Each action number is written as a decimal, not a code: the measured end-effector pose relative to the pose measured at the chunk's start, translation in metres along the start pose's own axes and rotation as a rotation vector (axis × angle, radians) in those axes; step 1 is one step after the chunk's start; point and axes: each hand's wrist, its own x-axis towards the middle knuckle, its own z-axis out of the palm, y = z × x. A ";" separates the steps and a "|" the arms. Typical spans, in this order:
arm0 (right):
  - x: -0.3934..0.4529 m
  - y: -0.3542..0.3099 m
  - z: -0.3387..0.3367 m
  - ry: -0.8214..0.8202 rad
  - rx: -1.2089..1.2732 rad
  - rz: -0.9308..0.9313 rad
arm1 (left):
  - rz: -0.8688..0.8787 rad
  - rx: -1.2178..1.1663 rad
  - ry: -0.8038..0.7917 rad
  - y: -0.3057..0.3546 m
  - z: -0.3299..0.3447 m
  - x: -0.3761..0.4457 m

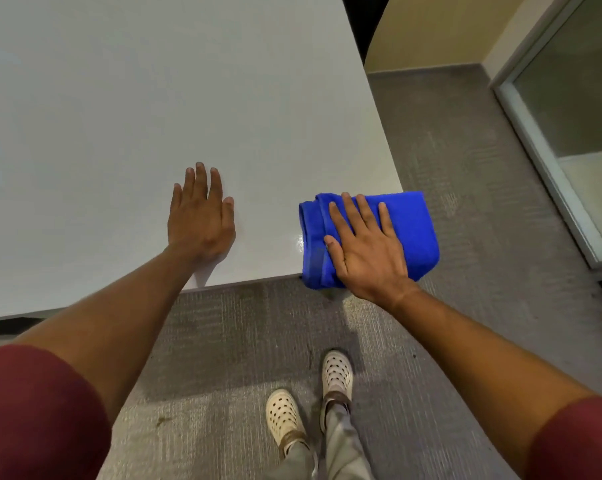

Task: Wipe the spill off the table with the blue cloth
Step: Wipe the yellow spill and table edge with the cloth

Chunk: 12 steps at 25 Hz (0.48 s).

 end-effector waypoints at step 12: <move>0.018 0.021 -0.007 0.008 0.128 0.401 | 0.014 -0.021 -0.021 0.007 -0.003 -0.006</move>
